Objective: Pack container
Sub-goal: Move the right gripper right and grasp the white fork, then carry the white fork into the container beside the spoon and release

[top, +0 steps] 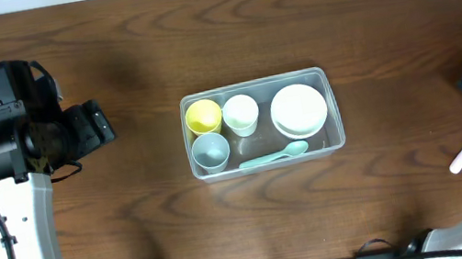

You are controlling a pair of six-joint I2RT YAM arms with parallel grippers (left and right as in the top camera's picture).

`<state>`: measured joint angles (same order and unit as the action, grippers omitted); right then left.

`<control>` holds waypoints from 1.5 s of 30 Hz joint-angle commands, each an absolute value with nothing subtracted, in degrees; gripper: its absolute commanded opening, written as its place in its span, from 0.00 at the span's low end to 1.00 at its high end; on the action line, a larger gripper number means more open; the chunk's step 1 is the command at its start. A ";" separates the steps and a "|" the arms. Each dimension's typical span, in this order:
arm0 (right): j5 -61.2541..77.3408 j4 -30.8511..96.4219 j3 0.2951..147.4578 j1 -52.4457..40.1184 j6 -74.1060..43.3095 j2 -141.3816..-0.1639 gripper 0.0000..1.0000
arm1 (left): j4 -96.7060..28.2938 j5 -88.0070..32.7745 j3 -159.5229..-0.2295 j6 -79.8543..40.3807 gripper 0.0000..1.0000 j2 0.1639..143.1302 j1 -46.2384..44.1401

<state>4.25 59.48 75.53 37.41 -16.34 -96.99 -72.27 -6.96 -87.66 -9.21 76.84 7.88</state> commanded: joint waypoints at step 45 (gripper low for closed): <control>-0.82 46.50 64.07 42.30 -19.73 -110.02 0.23 | -72.64 -6.87 -87.59 -9.69 0.89 77.17 8.19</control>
<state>-0.67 46.65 65.82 42.17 -19.38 -108.95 -72.27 -6.94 -87.66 -9.19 76.84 7.88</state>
